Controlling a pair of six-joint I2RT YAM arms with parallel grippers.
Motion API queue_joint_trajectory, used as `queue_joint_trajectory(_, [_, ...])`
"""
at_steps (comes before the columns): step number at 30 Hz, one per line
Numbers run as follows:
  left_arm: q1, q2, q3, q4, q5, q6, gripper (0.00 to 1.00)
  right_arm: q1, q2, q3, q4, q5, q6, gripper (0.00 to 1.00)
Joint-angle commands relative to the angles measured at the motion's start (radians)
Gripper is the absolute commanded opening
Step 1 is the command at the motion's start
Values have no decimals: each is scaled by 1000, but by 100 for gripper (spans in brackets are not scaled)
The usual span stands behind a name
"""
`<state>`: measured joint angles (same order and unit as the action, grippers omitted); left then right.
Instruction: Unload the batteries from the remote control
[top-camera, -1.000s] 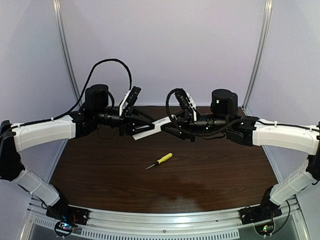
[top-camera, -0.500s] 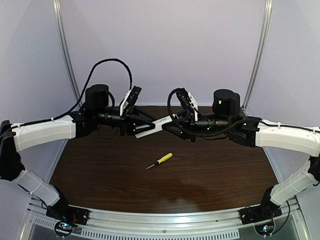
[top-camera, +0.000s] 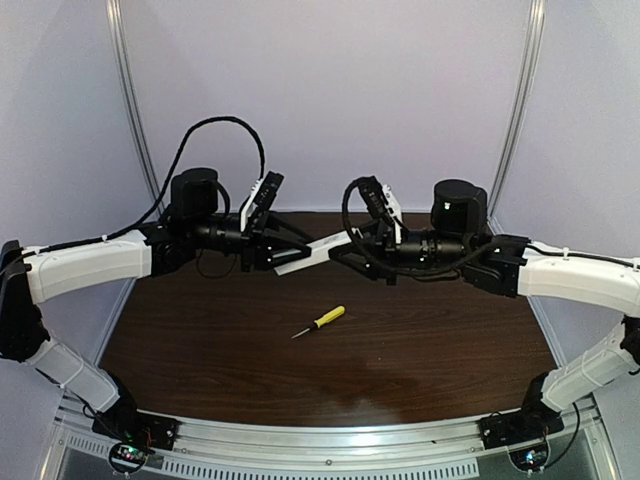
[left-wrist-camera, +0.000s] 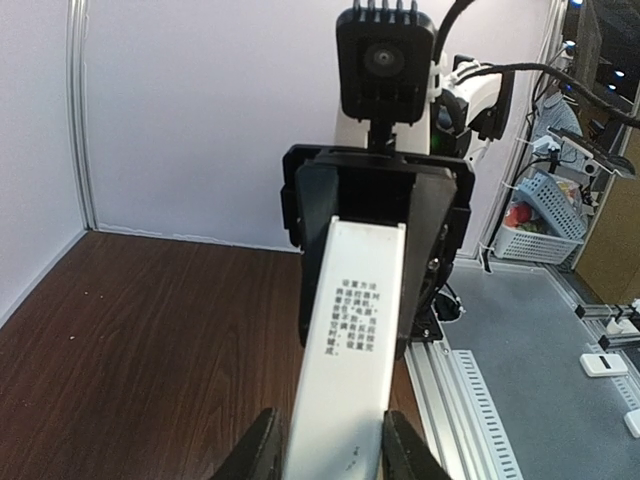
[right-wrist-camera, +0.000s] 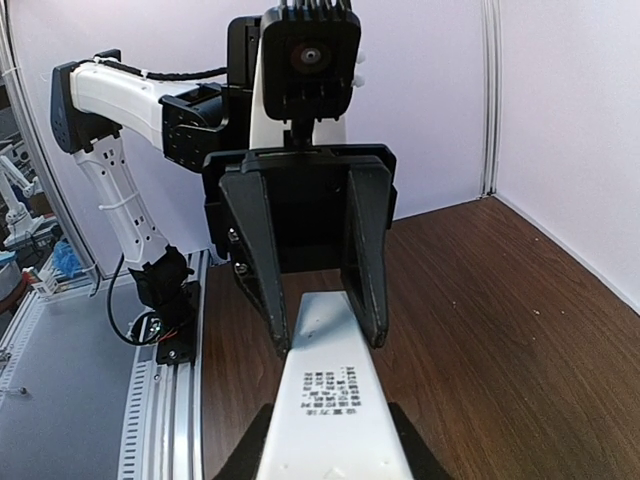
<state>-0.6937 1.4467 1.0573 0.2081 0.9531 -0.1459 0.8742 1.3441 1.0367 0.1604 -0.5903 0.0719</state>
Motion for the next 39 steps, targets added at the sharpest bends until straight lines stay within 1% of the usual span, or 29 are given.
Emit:
queue_joint_trajectory(1, [8, 17, 12, -72, -24, 19, 35, -7, -107, -13, 54, 72, -27, 0])
queue_joint_trajectory(8, [8, 13, 18, -87, -24, 29, 34, -25, -184, -38, 25, 101, -33, 0])
queue_joint_trajectory(15, [9, 9, 21, -94, -25, 32, 34, -41, -216, -50, 9, 92, -30, 0])
queue_joint_trajectory(18, [13, -1, 24, -83, -16, 14, 36, -43, -214, -50, -23, 94, -44, 0])
queue_joint_trajectory(20, [28, -11, 24, -54, 8, -27, 39, -43, -214, -58, -40, 108, -55, 0])
queue_joint_trajectory(24, [92, -40, 8, 40, 42, -133, 48, -42, -214, -76, -64, 137, -58, 0])
queue_joint_trajectory(25, [106, -46, 6, 47, 40, -148, 53, -43, -215, -80, -66, 142, -58, 0])
queue_joint_trajectory(26, [119, -51, 9, 36, 31, -156, 59, -43, -215, -82, -64, 148, -58, 0])
queue_joint_trajectory(28, [139, -52, 27, -21, -13, -169, 77, -42, -213, -89, -59, 162, -73, 0])
queue_joint_trajectory(29, [148, -48, 37, -51, -41, -180, 85, -43, -211, -93, -53, 170, -87, 0])
queue_joint_trajectory(30, [158, -44, 45, -66, -54, -200, 95, -43, -209, -101, -41, 178, -90, 0])
queue_joint_trajectory(31, [172, -36, 52, -75, -60, -230, 97, -42, -207, -108, -26, 187, -92, 0])
queue_joint_trajectory(35, [252, 24, 73, -78, -62, -368, 97, -43, -194, -136, 40, 226, -101, 0])
queue_joint_trajectory(37, [286, 56, 91, -90, -34, -396, 97, -43, -184, -144, 75, 243, -105, 0])
queue_joint_trajectory(39, [293, 68, 93, -83, -11, -411, 97, -43, -179, -164, 136, 256, -111, 0])
